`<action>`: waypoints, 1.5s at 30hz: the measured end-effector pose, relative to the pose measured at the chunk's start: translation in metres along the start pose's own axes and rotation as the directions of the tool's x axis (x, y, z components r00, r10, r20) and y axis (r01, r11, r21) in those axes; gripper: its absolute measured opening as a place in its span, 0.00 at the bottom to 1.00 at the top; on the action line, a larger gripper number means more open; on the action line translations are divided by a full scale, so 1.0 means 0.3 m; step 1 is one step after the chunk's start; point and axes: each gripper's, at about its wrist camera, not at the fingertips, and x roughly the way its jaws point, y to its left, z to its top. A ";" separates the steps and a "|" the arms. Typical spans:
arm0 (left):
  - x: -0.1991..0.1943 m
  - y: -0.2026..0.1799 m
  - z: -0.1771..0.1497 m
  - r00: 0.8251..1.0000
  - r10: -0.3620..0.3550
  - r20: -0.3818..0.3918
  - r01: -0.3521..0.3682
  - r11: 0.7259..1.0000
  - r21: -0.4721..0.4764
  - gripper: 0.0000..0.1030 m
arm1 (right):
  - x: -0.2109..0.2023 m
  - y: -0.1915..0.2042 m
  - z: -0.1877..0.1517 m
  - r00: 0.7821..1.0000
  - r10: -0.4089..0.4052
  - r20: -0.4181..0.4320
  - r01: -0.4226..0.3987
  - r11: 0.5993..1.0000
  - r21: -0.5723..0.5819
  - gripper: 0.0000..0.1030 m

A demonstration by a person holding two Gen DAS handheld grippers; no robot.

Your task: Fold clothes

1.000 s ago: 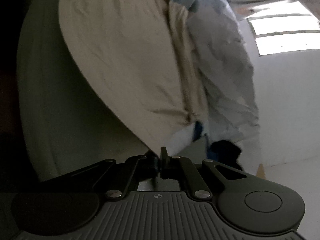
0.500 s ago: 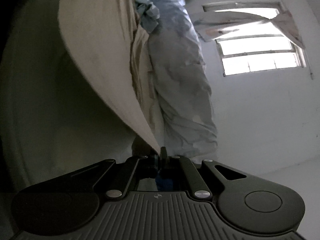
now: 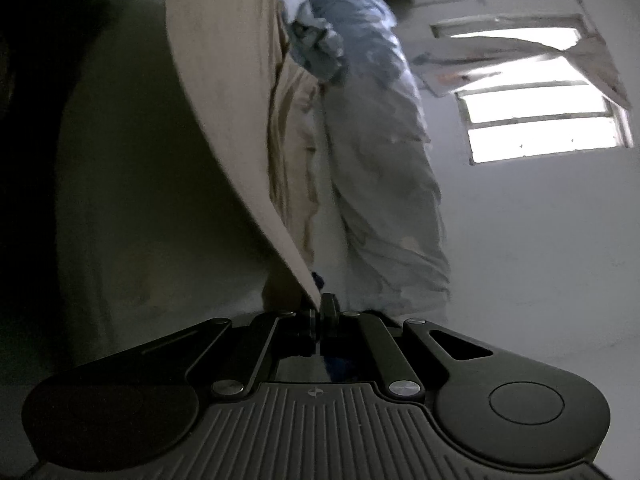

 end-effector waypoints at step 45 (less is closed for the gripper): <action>0.337 0.060 0.136 0.971 0.238 -0.007 -0.238 0.966 -0.098 0.06 | 0.260 -0.260 -0.045 0.982 0.189 0.001 -0.186 0.963 0.198 0.02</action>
